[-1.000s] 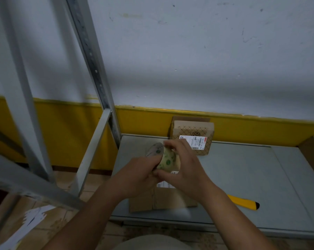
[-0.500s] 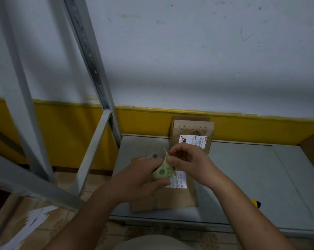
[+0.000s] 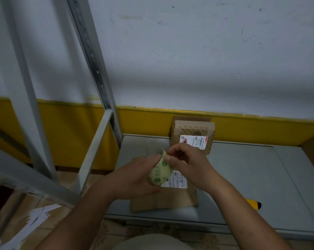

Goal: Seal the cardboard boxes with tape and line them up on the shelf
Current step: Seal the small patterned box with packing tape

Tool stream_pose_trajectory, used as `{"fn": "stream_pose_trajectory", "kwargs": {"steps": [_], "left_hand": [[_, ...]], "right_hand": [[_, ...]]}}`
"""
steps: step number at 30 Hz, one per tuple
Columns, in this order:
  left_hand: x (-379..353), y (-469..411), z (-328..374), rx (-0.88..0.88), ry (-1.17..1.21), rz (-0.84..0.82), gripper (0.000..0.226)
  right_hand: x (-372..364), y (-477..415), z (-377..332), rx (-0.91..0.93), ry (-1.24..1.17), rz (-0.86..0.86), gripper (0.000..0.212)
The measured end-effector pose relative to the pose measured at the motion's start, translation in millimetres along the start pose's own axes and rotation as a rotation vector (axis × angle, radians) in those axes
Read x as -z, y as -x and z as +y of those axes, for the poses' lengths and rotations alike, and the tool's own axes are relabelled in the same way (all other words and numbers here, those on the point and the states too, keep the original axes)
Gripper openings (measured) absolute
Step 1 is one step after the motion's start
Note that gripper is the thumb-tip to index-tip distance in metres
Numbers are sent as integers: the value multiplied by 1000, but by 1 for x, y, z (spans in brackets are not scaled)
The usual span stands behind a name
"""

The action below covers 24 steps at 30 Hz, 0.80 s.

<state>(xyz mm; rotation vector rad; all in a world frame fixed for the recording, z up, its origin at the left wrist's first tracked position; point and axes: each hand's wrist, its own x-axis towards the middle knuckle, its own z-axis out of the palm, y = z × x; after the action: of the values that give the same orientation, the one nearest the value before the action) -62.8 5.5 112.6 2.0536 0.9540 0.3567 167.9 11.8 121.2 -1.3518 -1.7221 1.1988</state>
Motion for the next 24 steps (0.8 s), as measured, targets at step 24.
{"fn": "stream_pose_trajectory", "kwargs": {"steps": [24], "left_hand": [[2, -18, -2, -7, 0, 10, 22]], "right_hand": [[-17, -3, 16, 242, 301, 225, 6]]}}
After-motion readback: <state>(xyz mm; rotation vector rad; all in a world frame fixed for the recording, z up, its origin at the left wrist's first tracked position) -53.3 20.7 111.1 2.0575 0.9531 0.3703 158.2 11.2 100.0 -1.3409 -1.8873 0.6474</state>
